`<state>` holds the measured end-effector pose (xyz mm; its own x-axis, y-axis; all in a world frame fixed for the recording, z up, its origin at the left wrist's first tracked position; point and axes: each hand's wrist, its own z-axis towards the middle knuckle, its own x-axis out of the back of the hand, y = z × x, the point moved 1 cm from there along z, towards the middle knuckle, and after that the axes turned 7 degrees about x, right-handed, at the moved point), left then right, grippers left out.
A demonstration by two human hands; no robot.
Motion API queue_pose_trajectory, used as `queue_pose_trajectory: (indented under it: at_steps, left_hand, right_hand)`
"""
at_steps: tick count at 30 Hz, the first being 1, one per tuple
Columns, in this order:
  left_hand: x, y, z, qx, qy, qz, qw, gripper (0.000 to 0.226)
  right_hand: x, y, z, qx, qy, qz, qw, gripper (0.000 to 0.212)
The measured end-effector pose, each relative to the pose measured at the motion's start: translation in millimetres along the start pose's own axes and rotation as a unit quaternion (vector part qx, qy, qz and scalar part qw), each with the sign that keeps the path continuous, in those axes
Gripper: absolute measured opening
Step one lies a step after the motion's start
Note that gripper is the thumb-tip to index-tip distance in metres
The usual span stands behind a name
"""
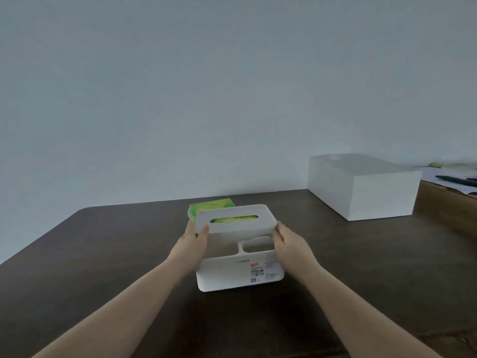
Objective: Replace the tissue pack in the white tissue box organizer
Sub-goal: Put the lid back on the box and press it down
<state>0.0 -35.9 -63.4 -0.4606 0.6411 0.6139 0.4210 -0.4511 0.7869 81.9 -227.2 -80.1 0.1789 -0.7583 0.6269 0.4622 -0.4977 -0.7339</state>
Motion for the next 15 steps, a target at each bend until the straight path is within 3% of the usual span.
queue_pose_trajectory:
  at_steps: [3,7,10,12,15]
  left_hand:
    - [-5,-13,-4,0.037,-0.012,-0.122,0.992,0.054]
    - [-7,-23,-2,0.081,-0.002,-0.190,0.978,0.051]
    - [-2,-26,4,0.059,-0.061,-0.241,0.967,0.036]
    - [0,-25,8,0.038,-0.101,-0.224,0.969,0.042]
    - [0,-22,15,0.037,-0.078,-0.161,0.983,0.048]
  right_hand:
    - [2,8,-7,-0.038,0.011,0.031,0.999,0.037]
    - [7,8,2,-0.029,-0.010,-0.035,0.999,0.035]
    - [14,7,9,-0.033,-0.040,-0.038,0.998,0.032]
    - [20,3,11,-0.043,-0.061,-0.007,0.997,0.033]
    - [24,-2,17,-0.055,-0.090,-0.011,0.994,0.023]
